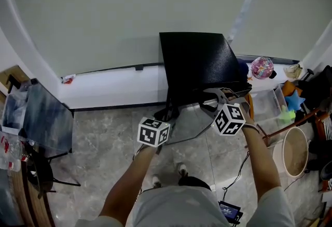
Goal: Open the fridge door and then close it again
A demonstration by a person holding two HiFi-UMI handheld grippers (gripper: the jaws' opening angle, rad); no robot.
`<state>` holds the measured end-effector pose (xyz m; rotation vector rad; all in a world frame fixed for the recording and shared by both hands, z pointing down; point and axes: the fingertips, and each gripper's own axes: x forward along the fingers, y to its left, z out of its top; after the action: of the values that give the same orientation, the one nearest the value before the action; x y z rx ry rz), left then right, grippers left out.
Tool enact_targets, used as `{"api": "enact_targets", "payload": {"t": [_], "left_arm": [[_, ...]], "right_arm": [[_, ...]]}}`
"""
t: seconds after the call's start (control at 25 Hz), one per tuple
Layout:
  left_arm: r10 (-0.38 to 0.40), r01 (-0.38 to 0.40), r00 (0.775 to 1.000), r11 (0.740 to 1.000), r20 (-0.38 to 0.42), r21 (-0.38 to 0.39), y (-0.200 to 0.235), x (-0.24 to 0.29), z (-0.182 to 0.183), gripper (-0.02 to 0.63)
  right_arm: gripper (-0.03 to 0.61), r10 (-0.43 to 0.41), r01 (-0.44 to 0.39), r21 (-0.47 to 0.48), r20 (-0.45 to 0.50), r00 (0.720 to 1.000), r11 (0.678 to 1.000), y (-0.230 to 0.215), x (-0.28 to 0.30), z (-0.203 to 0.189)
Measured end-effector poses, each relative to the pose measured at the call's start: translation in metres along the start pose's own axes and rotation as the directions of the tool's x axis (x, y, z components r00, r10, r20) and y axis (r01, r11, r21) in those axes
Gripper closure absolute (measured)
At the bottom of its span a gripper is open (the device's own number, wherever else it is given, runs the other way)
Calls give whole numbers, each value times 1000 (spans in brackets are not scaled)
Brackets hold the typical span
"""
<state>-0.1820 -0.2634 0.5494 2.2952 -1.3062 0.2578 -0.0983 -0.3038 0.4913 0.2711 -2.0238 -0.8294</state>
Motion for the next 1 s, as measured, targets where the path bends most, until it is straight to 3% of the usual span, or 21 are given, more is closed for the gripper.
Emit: {"api": "enact_targets", "payload": {"t": [1.0], "left_arm": [[-6,6,1000,999,-14,-36,24,14,13,446]], "right_arm": [[364,-63,66,63,-45,997,996,-16,18,-1]]}}
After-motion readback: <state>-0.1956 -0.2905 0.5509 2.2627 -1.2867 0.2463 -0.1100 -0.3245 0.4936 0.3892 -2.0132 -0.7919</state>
